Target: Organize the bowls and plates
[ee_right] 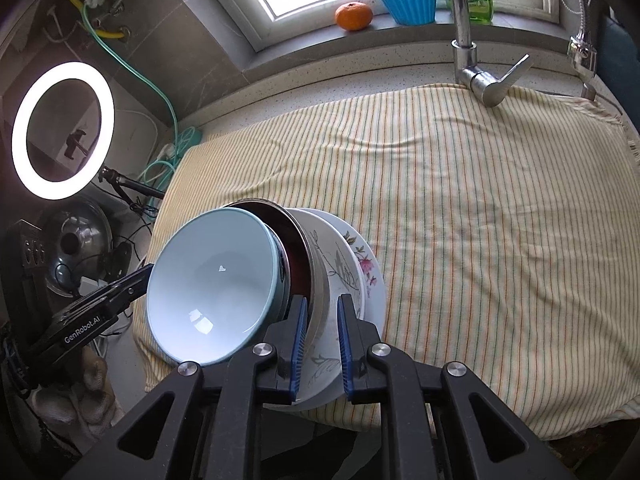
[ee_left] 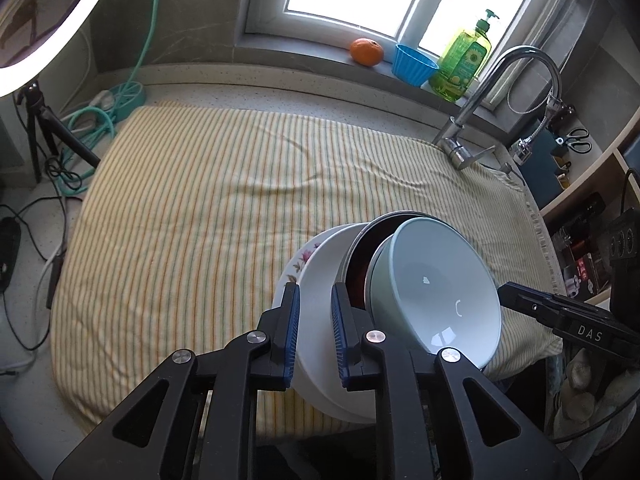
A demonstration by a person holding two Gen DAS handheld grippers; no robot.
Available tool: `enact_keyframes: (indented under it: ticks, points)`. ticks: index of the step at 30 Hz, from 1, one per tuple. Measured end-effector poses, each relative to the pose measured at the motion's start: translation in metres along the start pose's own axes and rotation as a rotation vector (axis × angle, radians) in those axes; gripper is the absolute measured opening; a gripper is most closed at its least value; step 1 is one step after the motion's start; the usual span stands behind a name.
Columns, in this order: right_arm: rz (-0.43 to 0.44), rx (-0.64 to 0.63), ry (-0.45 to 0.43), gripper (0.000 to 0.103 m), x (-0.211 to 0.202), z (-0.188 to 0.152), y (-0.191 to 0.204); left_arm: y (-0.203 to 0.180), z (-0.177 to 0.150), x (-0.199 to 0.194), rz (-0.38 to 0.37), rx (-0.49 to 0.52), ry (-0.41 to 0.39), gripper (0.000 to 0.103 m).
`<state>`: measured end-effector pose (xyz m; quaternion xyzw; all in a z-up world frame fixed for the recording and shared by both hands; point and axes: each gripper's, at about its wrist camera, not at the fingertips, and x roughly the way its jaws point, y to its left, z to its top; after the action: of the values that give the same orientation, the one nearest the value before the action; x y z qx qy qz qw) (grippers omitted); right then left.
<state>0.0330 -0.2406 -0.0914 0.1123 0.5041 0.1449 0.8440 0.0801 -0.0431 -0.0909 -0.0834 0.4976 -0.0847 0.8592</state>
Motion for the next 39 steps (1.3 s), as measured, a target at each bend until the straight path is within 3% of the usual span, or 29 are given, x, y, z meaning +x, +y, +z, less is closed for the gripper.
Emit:
enact_keyframes:
  ticks: [3, 5, 9, 11, 13, 15, 17, 23, 39]
  points:
    - [0.005, 0.005, -0.023, 0.02, -0.005, -0.001, -0.002, 0.004, -0.001, -0.006, 0.028, 0.005, -0.017, 0.022]
    - [0.008, 0.009, -0.049, 0.026, -0.011, -0.002, -0.003, 0.005, -0.001, -0.01, 0.04, 0.005, -0.031, 0.023]
    - [-0.034, -0.024, -0.104, 0.028, -0.021, -0.003, 0.001, 0.005, -0.002, -0.023, 0.064, 0.012, -0.065, 0.024]
    - [-0.046, -0.04, -0.133, 0.042, -0.027, -0.004, 0.003, 0.003, -0.004, -0.031, 0.075, 0.019, -0.086, 0.041]
    - [-0.058, -0.058, -0.168, 0.043, -0.034, -0.007, 0.007, 0.0, -0.006, -0.039, 0.079, 0.022, -0.113, 0.053]
    - [-0.082, -0.085, -0.195, 0.044, -0.039, -0.011, 0.012, -0.004, -0.007, -0.047, 0.085, 0.03, -0.134, 0.054]
    - [-0.098, -0.102, -0.222, 0.053, -0.045, -0.014, 0.016, -0.007, -0.008, -0.053, 0.087, 0.037, -0.148, 0.063]
    - [-0.113, -0.109, -0.266, 0.061, -0.056, -0.021, 0.019, -0.019, -0.011, -0.062, 0.103, 0.072, -0.169, 0.075]
    - [-0.115, -0.09, -0.279, 0.063, -0.062, -0.023, 0.014, -0.024, -0.013, -0.067, 0.113, 0.067, -0.169, 0.075]
